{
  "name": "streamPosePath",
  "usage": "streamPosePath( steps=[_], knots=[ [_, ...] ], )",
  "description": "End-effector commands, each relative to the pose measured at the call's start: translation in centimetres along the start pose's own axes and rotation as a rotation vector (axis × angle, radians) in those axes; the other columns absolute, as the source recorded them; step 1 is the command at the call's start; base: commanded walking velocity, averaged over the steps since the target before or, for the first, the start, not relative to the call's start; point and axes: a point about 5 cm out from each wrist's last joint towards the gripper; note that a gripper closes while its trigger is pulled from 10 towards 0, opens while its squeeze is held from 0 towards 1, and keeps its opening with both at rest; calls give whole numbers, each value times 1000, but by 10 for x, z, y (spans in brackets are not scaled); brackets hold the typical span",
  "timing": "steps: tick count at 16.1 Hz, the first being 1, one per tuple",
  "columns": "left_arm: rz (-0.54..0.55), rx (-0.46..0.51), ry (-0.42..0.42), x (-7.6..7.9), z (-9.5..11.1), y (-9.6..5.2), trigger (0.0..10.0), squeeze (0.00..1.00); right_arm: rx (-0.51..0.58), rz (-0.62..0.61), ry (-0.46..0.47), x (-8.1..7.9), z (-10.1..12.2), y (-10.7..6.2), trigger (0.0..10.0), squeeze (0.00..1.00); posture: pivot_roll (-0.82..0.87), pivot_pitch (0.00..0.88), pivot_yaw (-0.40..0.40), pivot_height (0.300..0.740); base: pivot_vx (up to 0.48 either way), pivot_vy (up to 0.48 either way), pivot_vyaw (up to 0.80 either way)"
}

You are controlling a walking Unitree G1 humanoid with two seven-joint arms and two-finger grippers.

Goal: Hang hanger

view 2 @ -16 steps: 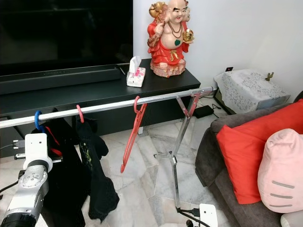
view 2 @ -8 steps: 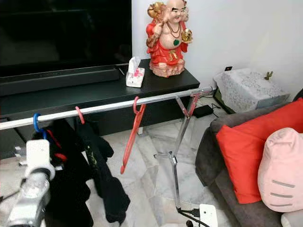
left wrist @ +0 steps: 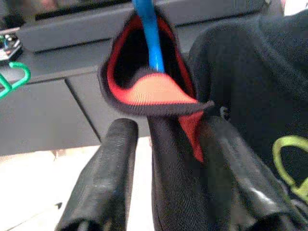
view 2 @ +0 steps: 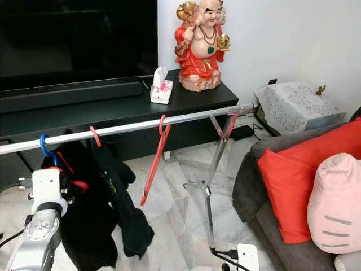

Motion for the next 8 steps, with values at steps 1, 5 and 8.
streamPosePath(
  steps=[1,5,8],
  knots=[
    [-8,29,-25,-1,4,-7,10000,1000,-5,-7,3,2,-1,0,10000,0,-32,0,-87,740,0,0,0],
    [-37,115,30,-8,6,-43,10000,1000,-4,-7,1,3,-1,-1,10000,0,-25,0,-89,740,0,0,0],
    [-50,113,66,-15,-1,-65,10000,1000,-3,-8,0,4,-1,-1,10000,0,-17,0,-90,740,0,0,0]
  ],
)
Point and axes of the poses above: a point about 5 cm out from each wrist's last joint towards the gripper, its own y axis pointing out of the wrist towards the gripper, its own z axis along the axis of the wrist's last joint, x = y × z, and after that the axes turned 5 degrees about y, right-handed
